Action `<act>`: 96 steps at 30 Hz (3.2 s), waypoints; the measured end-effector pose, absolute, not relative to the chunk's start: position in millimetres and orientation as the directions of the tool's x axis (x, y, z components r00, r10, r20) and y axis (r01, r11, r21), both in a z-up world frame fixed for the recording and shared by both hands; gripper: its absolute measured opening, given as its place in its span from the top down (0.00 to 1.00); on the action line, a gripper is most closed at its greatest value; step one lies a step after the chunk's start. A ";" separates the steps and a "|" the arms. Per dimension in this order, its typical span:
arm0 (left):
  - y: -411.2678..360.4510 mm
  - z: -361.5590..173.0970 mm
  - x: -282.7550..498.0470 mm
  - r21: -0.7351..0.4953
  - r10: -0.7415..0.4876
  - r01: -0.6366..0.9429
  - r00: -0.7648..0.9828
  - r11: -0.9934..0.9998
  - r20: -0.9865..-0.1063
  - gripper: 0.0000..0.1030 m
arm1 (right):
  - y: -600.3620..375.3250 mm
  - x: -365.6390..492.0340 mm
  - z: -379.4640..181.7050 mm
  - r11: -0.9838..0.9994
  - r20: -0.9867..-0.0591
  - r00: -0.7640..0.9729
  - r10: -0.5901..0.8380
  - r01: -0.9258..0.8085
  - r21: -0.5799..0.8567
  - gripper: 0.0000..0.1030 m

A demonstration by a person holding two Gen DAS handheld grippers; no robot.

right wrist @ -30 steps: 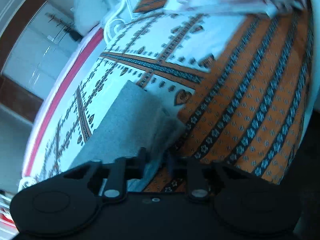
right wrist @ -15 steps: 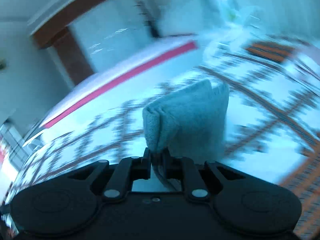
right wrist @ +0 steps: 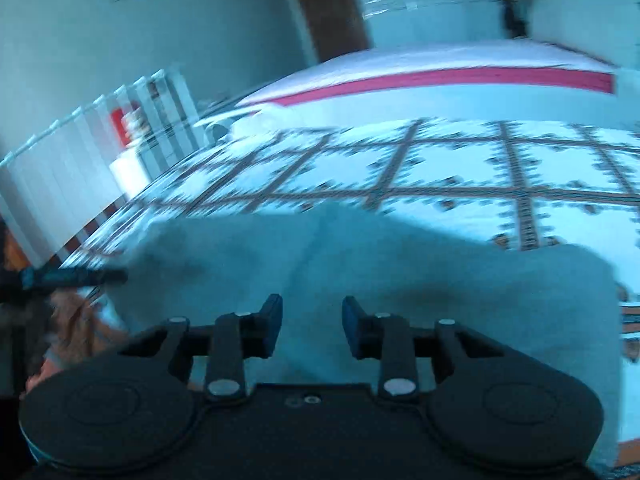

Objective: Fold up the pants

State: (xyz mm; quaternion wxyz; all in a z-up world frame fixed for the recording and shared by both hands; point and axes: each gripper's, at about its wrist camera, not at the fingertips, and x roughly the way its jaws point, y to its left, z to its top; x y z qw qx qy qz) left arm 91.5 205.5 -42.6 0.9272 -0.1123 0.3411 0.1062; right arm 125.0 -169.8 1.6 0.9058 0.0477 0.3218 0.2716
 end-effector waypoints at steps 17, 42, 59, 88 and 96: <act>54.8 -66.3 155.6 -0.322 -0.268 0.039 0.652 0.946 -0.709 0.22 | -337.0 114.2 -10.8 0.885 -0.552 0.813 0.187 0.105 0.454 0.68; 42.7 -89.8 139.4 -0.339 -0.260 0.001 0.646 0.941 -0.718 0.78 | -295.9 118.7 -44.8 0.978 -0.747 0.632 0.206 -0.119 0.170 0.64; 38.1 -55.4 186.9 -0.176 -0.136 0.023 0.737 0.984 -0.662 0.52 | -276.0 141.3 -20.0 0.967 -0.628 0.735 0.253 -0.190 0.168 0.83; 295.3 -88.6 70.4 -0.485 0.018 -0.419 0.770 0.768 -0.637 0.74 | -187.1 129.9 -29.4 0.926 -0.698 0.621 0.356 -0.335 0.174 0.64; 295.5 -76.8 70.7 -0.457 0.042 -0.400 0.787 0.795 -0.615 0.76 | -171.1 125.2 -39.7 0.926 -0.720 0.613 0.325 -0.360 0.112 0.62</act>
